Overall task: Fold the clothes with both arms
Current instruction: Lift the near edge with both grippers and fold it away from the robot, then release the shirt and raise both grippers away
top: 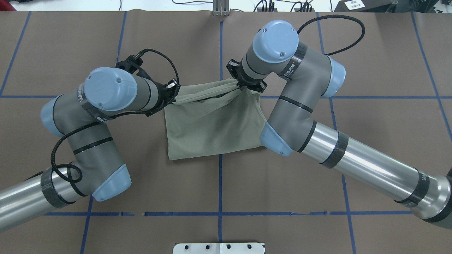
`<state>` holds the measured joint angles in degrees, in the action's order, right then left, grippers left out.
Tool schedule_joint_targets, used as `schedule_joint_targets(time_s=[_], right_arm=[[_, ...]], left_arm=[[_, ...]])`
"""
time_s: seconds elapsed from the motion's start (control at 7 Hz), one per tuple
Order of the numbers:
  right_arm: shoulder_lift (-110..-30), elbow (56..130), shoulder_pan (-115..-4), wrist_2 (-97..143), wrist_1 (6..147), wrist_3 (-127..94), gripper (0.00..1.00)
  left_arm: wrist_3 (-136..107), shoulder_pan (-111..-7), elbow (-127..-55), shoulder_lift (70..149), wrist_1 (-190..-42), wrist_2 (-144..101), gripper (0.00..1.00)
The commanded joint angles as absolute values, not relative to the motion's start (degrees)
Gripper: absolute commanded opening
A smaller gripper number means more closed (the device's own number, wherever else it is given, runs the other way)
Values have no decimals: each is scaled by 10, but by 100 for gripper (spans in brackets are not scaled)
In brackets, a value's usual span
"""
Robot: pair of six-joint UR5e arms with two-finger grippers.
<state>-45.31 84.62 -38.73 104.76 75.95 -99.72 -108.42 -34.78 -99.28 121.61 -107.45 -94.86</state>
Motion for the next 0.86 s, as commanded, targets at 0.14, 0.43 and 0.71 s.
schedule_joint_targets(time_s=[0.14,0.43,0.71], right_arm=[[-412,803,-390,1049,759,-999,0],[-410,782,-400,1048,759,-997,99],[-400,737,-428,1050,759,-982,100]], left_arm=[[-1082,-363,-978,1224,-1084,-948,0],[-1058,-392,-908,1251,-1127,-948,99],[-1026,-424,-875,1258,-1138,-949,100]])
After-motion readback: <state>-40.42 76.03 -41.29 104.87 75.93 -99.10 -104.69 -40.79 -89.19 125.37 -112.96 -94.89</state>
